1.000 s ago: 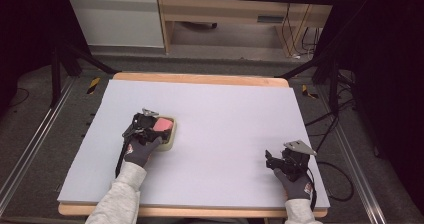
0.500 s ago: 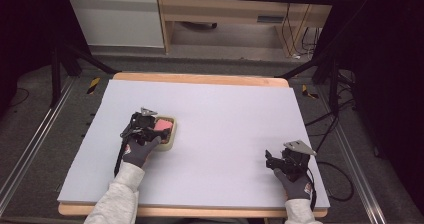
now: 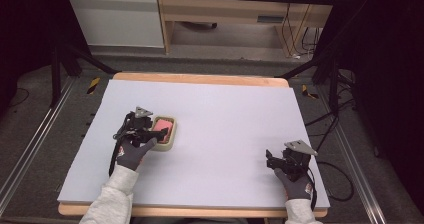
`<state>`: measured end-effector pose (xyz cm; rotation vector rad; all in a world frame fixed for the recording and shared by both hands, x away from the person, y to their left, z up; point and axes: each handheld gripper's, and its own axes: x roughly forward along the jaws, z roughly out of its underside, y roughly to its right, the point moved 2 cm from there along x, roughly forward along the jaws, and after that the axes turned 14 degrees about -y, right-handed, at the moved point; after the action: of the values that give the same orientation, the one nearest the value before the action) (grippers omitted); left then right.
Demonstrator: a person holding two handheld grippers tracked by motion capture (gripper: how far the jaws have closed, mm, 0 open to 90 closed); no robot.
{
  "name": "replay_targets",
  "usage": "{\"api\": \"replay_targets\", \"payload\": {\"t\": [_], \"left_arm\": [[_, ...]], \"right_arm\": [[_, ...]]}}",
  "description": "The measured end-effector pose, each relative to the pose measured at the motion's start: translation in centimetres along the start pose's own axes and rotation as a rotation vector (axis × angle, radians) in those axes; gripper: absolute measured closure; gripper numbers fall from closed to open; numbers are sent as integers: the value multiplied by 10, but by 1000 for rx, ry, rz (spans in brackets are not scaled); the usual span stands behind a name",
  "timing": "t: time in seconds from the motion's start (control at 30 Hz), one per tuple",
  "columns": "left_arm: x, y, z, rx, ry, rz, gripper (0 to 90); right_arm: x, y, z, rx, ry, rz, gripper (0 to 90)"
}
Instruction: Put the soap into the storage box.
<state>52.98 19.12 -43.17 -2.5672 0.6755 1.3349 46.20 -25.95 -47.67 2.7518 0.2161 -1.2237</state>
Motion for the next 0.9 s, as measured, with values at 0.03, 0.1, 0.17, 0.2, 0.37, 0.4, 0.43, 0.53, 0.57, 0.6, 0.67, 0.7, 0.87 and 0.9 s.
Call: {"api": "replay_targets", "payload": {"t": [0.03, 0.1, 0.17, 0.2, 0.37, 0.4, 0.43, 0.53, 0.57, 0.6, 0.67, 0.7, 0.87, 0.9], "left_arm": [[-1, 0, 1, 1, 9, 0, 306], [-4, -1, 5, 2, 14, 0, 294], [-7, -1, 10, 2, 25, 6, 290], [-9, -2, 12, 5, 27, 8, 287], [-17, -7, 25, -6, 61, 12, 279], [-18, -9, 27, -5, 65, 10, 277], [-19, -10, 29, -8, 67, 10, 269], [-22, -17, 36, -13, 70, 16, 259], [-22, -20, 39, -18, 67, 12, 256], [-22, -22, 41, -24, 67, 10, 256], [-23, -27, 45, -39, 72, 3, 256], [-24, -30, 47, -40, 72, -2, 254], [-25, -38, 63, -32, 79, -29, 250], [-25, -39, 67, -35, 76, -35, 248]], "right_arm": [[0, 1, 0, -1, 0, 3, 78], [0, 1, 0, 5, -2, 3, 76], [0, 2, 1, 6, -5, 7, 72], [1, 3, 1, 4, -7, 10, 72], [0, 5, 2, 10, -11, 14, 71], [1, 5, 2, 7, -10, 18, 71], [0, 6, 3, 9, -12, 18, 70], [0, 7, 4, 18, -18, 18, 69], [-1, 7, 5, 24, -18, 15, 68], [-1, 8, 6, 23, -17, 17, 66], [-1, 10, 6, 22, -20, 21, 63], [-1, 10, 7, 25, -21, 20, 59], [2, 9, 7, 8, -42, 43, 59], [2, 9, 7, 12, -44, 41, 60]]}}
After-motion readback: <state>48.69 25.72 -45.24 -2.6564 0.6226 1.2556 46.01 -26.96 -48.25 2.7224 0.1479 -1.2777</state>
